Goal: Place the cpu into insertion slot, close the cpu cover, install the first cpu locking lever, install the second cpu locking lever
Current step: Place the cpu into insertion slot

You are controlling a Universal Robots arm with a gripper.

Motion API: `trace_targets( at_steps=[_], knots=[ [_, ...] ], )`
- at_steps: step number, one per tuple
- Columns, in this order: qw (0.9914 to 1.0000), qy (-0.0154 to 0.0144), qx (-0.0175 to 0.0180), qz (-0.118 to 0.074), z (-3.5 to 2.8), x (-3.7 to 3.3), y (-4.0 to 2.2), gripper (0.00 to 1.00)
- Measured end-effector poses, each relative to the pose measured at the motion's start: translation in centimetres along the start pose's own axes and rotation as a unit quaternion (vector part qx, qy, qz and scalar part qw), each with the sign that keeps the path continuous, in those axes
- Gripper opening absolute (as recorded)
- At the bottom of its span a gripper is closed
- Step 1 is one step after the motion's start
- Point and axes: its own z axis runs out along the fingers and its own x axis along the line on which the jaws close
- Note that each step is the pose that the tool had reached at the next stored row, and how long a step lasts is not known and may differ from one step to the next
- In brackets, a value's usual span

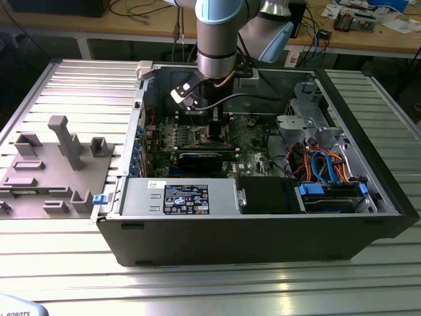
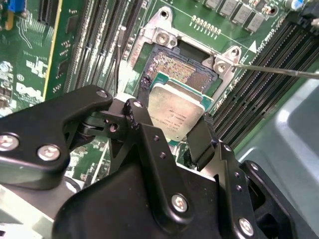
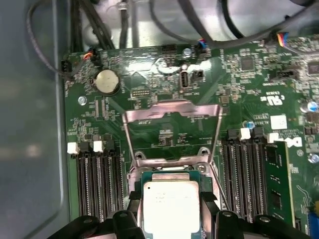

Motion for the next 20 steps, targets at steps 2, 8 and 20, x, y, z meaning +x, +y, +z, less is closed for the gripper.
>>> trace_targets(
  at_steps=[2, 8, 20],
  knots=[
    [0.99996, 0.0005, 0.0000, -0.009, 0.11, 0.01, -0.20, 0.55],
    [0.99996, 0.0007, 0.0000, -0.009, 0.41, -0.02, -0.96, 0.55],
    [0.99997, 0.0003, 0.0001, -0.007, 0.86, -0.10, -1.15, 0.55]
  ],
)
